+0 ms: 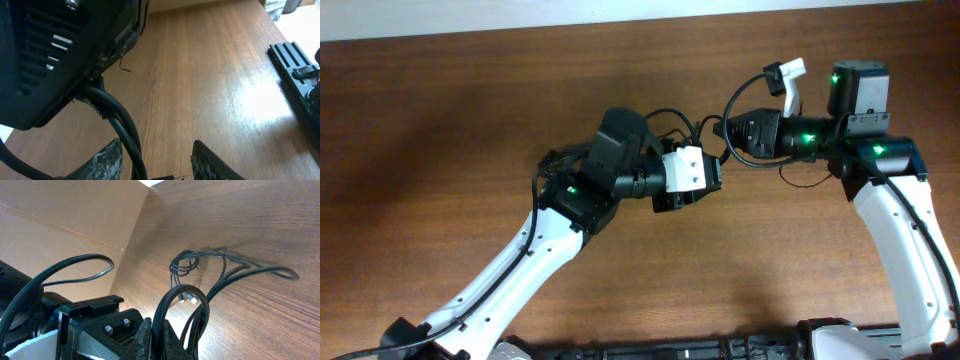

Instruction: Untangle cables

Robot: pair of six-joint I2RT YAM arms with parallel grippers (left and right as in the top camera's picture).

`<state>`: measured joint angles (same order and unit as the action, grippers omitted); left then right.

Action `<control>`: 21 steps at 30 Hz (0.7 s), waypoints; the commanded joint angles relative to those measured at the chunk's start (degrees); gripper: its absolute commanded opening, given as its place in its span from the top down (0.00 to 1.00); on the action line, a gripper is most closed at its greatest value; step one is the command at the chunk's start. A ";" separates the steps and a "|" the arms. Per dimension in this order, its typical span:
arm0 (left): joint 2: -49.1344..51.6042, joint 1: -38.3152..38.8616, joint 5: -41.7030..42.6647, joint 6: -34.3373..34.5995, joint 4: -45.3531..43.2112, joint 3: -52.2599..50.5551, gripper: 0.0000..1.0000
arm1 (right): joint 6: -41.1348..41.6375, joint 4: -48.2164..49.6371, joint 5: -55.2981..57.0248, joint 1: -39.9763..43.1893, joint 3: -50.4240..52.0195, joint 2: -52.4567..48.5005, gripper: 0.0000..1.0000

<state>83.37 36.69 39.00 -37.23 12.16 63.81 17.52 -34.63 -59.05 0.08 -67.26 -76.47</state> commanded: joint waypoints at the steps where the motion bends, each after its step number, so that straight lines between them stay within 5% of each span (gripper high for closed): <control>1: 0.31 0.35 -1.79 0.59 -0.15 0.85 0.60 | -1.05 0.20 -1.79 0.33 -0.09 0.85 0.96; 3: 0.31 0.28 -1.97 0.59 -0.22 0.85 0.66 | -1.05 0.20 -1.79 0.33 -0.09 0.85 0.96; 7: 0.31 0.28 -1.97 0.59 -0.22 0.85 1.00 | -1.05 0.15 -1.36 0.31 -0.09 0.85 0.96; 16: 0.28 0.28 -4.24 0.66 -0.79 0.85 1.00 | -1.25 -2.03 6.36 0.33 -0.09 0.83 0.96; 21: 0.28 0.26 -18.64 10.03 -1.88 0.85 1.00 | -1.25 -3.54 9.84 0.33 -0.09 0.83 0.96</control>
<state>83.40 36.77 31.14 -33.91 11.46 63.81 17.52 -37.50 -52.64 0.10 -67.29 -76.42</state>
